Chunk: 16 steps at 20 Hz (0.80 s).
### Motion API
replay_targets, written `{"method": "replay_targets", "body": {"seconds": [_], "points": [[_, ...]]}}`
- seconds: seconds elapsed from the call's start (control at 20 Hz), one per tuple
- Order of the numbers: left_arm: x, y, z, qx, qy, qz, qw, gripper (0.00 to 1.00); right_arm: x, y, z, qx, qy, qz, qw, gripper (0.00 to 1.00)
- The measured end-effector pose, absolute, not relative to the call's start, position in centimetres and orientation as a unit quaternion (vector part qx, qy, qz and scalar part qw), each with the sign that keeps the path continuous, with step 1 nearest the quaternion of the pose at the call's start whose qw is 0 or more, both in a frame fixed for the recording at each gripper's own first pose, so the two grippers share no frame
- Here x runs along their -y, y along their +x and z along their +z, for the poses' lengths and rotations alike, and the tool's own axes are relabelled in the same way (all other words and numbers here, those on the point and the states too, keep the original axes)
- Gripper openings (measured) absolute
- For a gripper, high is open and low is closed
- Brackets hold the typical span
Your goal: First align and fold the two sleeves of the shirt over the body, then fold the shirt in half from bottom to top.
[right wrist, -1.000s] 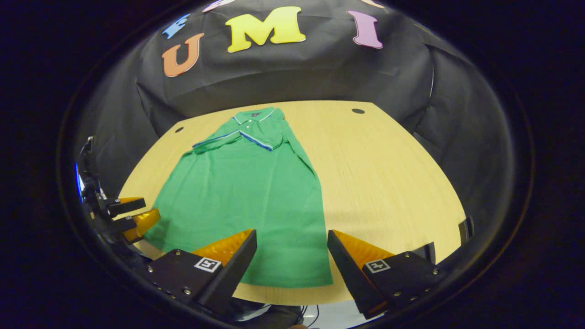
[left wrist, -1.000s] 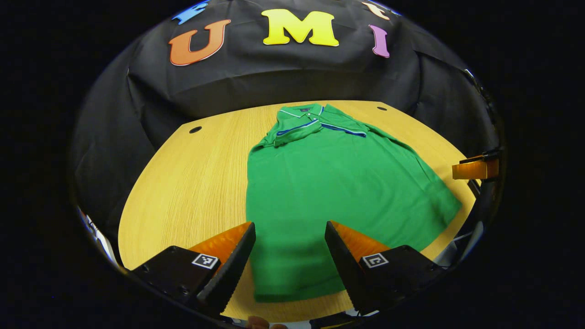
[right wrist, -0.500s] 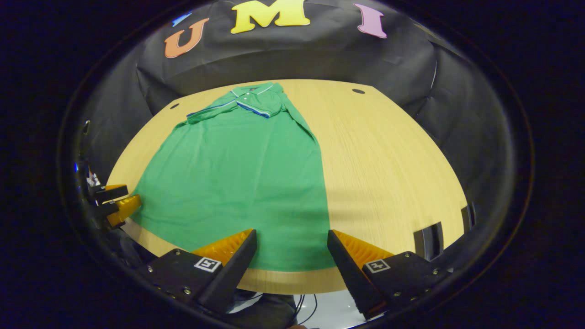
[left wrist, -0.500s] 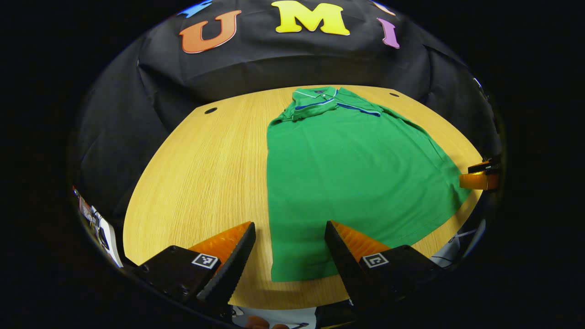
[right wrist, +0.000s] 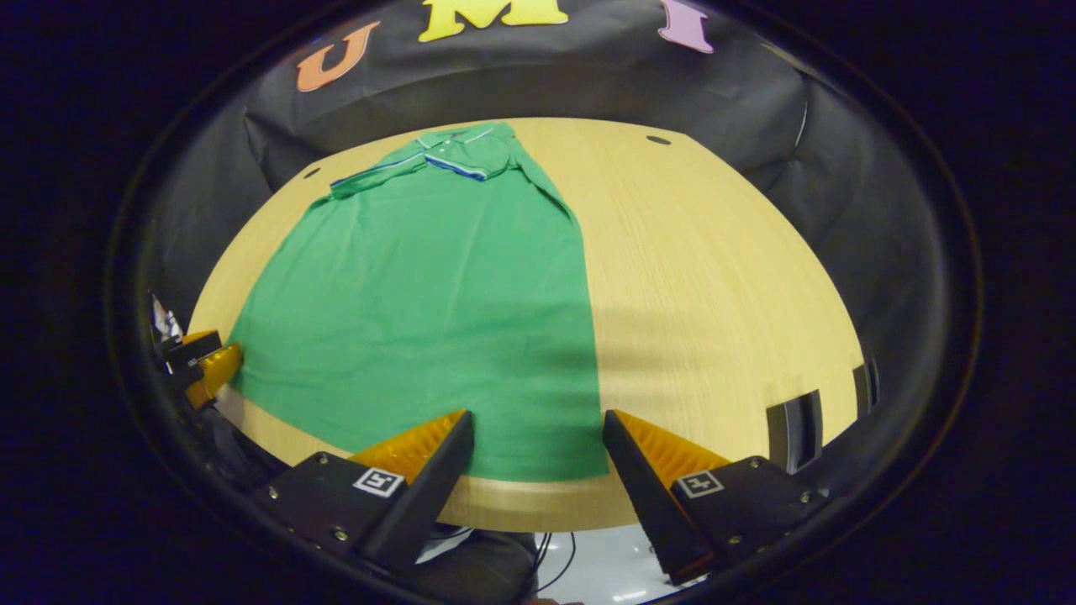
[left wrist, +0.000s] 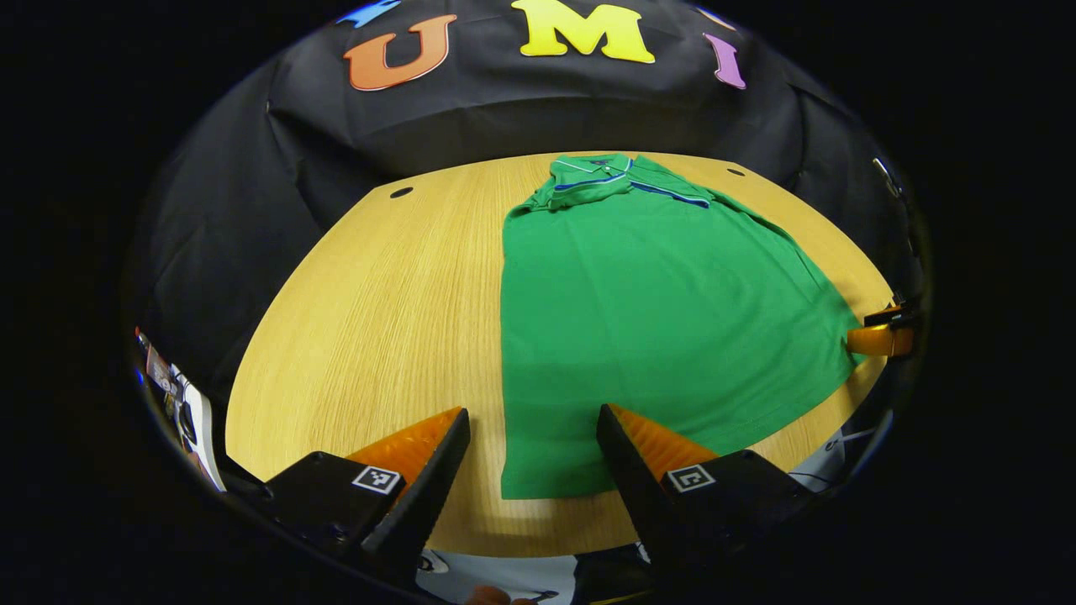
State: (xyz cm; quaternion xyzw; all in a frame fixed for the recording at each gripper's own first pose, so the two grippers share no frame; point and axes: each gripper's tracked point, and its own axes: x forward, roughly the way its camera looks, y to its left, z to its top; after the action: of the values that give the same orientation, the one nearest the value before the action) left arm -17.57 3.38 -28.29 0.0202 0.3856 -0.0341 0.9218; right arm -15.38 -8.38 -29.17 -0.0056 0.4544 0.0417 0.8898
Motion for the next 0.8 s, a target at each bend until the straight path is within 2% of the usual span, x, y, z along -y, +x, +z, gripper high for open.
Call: {"method": "replay_targets", "body": {"seconds": [0.25,0.3,0.45,0.5,0.8], "points": [[-2.7,-18.1,-29.0,-0.396,-0.019,-0.012,0.918,0.98,7.6,-15.3,-29.1,-0.456,0.009,0.022,0.889,1.00],[-2.0,-18.0,-29.0,-0.403,-0.016,-0.024,0.915,0.96,7.0,-15.4,-28.9,-0.453,0.007,0.028,0.891,0.76],[-1.5,-17.5,-28.8,-0.404,0.006,-0.025,0.914,0.18,5.7,-15.2,-28.8,-0.441,0.000,0.033,0.897,0.05],[-1.5,-17.6,-28.8,-0.407,0.003,-0.020,0.913,0.03,5.5,-15.1,-28.8,-0.442,-0.003,0.036,0.896,0.03],[-1.2,-17.5,-28.7,-0.426,-0.041,-0.026,0.903,0.03,5.6,-14.8,-28.7,-0.445,0.028,0.041,0.894,0.01]]}}
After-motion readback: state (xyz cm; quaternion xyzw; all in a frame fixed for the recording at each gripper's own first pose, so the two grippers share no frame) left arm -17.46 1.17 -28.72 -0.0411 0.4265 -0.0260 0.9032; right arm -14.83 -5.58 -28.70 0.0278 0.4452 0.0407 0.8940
